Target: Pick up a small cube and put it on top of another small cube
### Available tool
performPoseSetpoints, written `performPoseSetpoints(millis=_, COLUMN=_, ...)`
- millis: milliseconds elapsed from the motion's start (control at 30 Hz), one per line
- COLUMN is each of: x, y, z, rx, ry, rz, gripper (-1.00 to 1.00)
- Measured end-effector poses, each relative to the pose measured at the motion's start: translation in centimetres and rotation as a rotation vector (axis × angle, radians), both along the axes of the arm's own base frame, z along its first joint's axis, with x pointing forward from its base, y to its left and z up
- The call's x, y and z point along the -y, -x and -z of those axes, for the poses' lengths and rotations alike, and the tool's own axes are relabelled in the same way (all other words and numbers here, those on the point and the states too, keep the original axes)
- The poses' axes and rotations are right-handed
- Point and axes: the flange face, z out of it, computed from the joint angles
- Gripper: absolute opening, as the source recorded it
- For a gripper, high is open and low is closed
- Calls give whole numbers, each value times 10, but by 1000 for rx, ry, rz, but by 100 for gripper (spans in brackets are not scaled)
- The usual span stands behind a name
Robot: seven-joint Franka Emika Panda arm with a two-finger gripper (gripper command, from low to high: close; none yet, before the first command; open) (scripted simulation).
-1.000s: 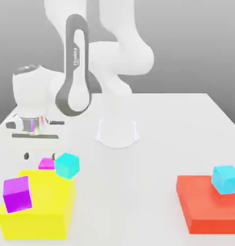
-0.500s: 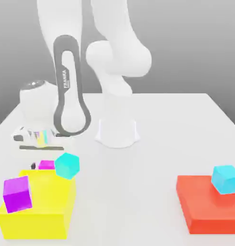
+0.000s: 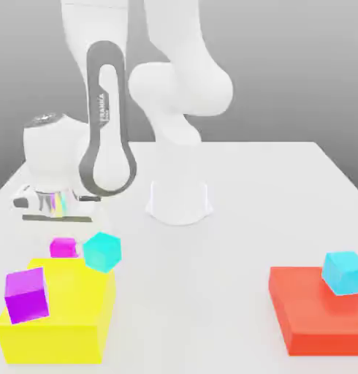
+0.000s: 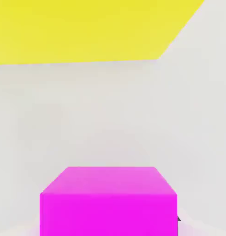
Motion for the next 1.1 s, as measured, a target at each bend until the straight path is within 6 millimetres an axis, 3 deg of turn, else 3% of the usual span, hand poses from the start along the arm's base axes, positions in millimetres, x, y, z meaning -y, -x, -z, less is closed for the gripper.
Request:
performPoseSetpoints(millis=600, x=-14, y=5, z=-36, rx=-17, ry=-10, rz=20, gripper=-100)
performPoseSetpoints(millis=667, x=-11, y=-14, z=-42, rx=-18, ry=17, rz=28, gripper=-100)
performPoseSetpoints(millis=867, x=-22, y=-123, z=-96, rx=57, ry=129, rz=-100, gripper=-100)
performPoseSetpoints(millis=900, x=-29, y=-142, z=-107, rx=73, ry=145, rz=-123, gripper=-100)
performPoseSetpoints(millis=933, x=-47, y=-160, z=-113, rx=81, ry=148, rz=-172, gripper=-100)
performPoseSetpoints(millis=1000, x=-101, y=-193, z=-122, rx=87, ry=140, rz=-299, gripper=-100)
performPoseSetpoints(millis=1100, x=-191, y=-222, z=-130, rx=85, ry=118, rz=-492, gripper=-100)
